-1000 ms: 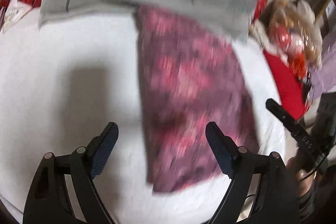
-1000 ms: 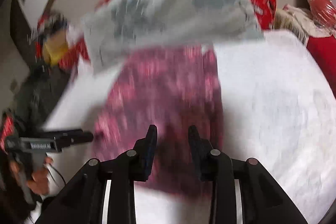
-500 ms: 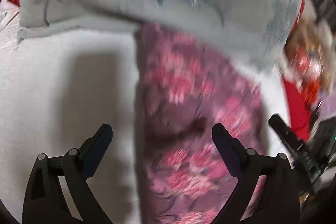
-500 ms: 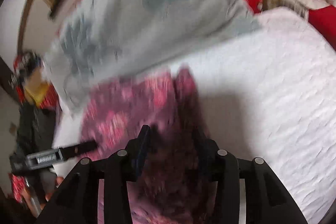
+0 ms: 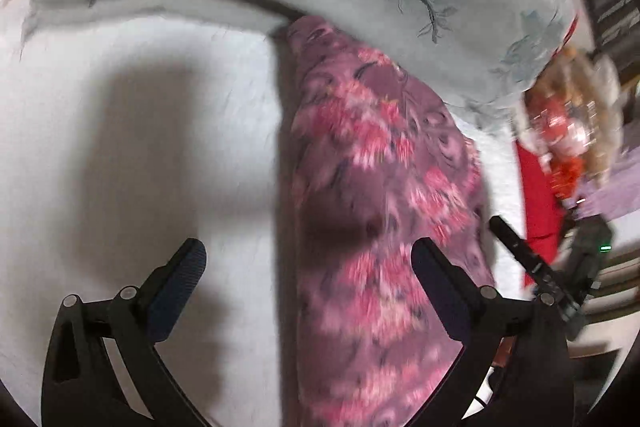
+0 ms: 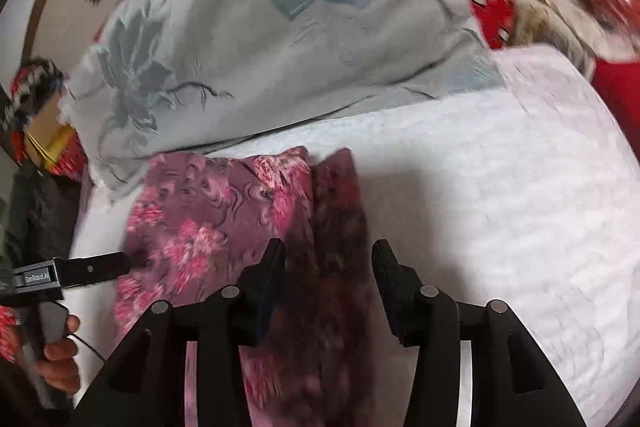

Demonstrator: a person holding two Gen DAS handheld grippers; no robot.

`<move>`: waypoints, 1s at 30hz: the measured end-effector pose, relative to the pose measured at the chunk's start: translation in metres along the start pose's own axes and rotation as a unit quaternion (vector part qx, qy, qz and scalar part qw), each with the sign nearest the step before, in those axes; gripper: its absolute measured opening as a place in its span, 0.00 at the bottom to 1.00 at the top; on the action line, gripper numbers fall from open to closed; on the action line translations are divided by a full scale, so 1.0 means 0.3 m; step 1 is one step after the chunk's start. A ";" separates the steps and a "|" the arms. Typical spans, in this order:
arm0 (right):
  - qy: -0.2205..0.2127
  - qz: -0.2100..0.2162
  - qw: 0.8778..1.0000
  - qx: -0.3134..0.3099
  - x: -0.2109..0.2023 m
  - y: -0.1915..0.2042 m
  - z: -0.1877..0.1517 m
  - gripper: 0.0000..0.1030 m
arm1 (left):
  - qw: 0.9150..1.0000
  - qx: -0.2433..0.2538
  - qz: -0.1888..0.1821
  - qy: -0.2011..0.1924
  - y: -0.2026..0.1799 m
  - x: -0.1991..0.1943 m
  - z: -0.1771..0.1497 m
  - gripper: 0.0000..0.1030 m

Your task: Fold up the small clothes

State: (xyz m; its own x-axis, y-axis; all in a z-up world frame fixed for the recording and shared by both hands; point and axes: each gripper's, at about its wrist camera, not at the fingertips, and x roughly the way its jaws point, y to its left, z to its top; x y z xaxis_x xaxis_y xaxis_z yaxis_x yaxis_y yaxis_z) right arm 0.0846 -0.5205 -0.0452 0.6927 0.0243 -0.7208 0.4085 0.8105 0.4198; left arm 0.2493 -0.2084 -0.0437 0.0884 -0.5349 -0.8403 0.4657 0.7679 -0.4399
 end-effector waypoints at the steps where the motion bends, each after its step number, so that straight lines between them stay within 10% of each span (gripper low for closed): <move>1: 0.002 0.011 1.000 0.010 -0.011 -0.020 -0.012 0.59 | 1.000 -0.014 -0.011 0.005 0.021 0.002 -0.024 1.00; 9: 0.049 0.199 0.974 0.093 0.033 -0.090 -0.106 0.71 | 0.998 0.023 -0.040 0.034 -0.082 0.053 -0.146 1.00; 17: 0.037 0.171 0.981 0.084 0.064 -0.034 -0.087 0.77 | 0.999 0.008 -0.023 0.025 -0.129 0.072 -0.144 1.00; 24: 0.022 0.112 0.993 0.034 0.036 0.017 -0.103 0.32 | 1.000 0.018 -0.012 0.017 -0.151 0.063 -0.122 0.29; 30: -0.008 0.068 0.998 -0.011 -0.042 0.120 -0.105 0.29 | 0.999 0.033 0.000 -0.008 -0.164 -0.038 -0.173 0.23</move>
State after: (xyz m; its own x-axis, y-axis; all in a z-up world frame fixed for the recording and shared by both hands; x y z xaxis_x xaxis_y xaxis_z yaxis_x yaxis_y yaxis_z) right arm 0.0718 -0.4733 -0.0383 0.7507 0.1260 -0.6485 0.2965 0.8129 0.5013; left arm 0.1797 -0.2219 -0.0289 0.1028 -0.5410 -0.8347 0.5220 0.7437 -0.4177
